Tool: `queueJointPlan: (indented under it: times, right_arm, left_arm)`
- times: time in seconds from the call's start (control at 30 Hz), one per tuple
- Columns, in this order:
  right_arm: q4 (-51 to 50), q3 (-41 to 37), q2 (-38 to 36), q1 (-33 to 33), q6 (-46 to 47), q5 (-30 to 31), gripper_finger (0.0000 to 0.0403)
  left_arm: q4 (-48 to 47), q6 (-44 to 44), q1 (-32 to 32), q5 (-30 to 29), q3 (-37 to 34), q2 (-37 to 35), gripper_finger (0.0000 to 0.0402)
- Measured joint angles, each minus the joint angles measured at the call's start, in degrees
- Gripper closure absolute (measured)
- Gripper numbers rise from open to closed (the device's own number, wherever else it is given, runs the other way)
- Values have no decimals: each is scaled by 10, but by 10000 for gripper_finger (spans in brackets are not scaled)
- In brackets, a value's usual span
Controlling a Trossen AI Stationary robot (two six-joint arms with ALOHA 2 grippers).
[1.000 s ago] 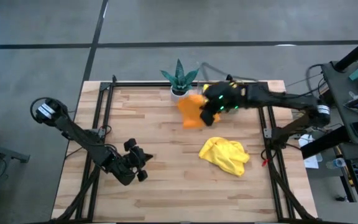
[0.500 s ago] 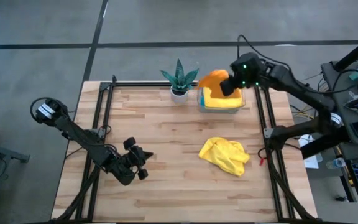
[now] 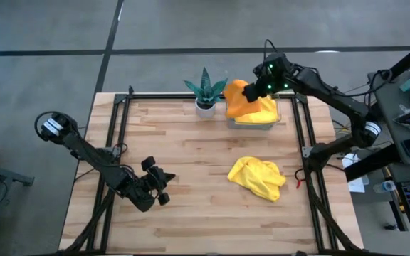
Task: Fold microfiber towels
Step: Put the orange microfiber towel into the transparent bin
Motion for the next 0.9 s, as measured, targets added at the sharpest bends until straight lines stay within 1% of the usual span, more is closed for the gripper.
queueJointPlan:
  times: [0.07,0.23,0.53,0.8,0.9]
  right_arm:
    - [2,0,1,0,1,-3,390]
    - [-63,-14,12,-4,-24,95,390]
    - [-66,-70,46,-6,-52,230,390]
    - [-64,-75,82,-7,-80,287,390]
    - [-77,-75,91,-7,-89,325,384]
  left_arm:
    - [0,0,0,0,0,0,402]
    - [0,0,0,0,0,0,402]
    - [0,14,1,-9,0,0,402]
    - [0,14,1,-15,0,0,402]
    - [0,13,1,-16,0,0,402]
